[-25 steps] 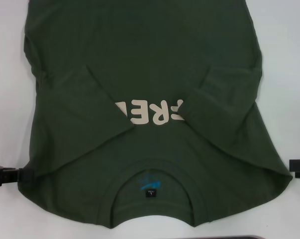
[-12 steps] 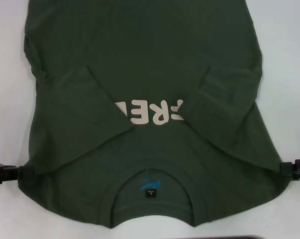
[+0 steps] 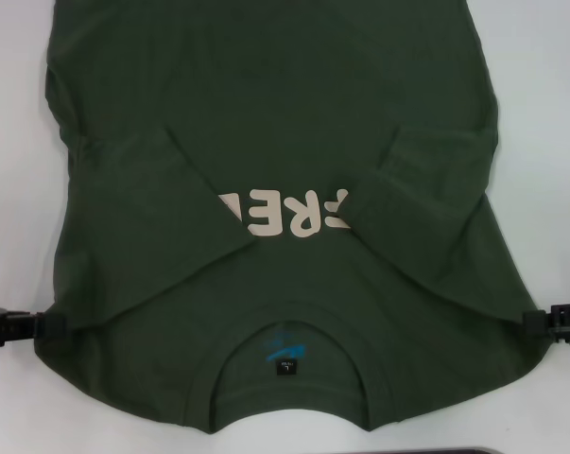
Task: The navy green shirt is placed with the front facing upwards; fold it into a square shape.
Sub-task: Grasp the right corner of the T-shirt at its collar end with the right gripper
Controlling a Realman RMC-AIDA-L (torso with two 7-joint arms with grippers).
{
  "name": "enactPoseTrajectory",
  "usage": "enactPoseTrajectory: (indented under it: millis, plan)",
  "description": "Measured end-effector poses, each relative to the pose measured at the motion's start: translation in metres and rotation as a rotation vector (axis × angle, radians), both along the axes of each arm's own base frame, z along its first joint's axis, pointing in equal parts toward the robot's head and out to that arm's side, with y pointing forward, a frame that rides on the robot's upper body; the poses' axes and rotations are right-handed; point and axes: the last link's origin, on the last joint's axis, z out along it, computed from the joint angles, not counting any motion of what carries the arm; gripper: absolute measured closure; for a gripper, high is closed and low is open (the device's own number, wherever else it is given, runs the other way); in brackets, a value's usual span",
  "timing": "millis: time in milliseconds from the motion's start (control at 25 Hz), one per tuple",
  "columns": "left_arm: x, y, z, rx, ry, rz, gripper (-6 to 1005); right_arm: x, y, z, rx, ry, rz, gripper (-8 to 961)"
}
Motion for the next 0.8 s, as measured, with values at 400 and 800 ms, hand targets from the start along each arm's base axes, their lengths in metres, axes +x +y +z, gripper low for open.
enactPoseTrajectory:
  millis: [400,800]
  plan:
    - [0.0005,0.0017,0.0008,0.002,0.003,-0.004,933,-0.0015,0.0019,-0.0012,-0.01,-0.001,-0.001,387]
    - [0.0016,0.0038,0.0005,0.003,0.004,-0.009,933,0.0003,0.001,-0.0027,-0.029,-0.022,0.0,645]
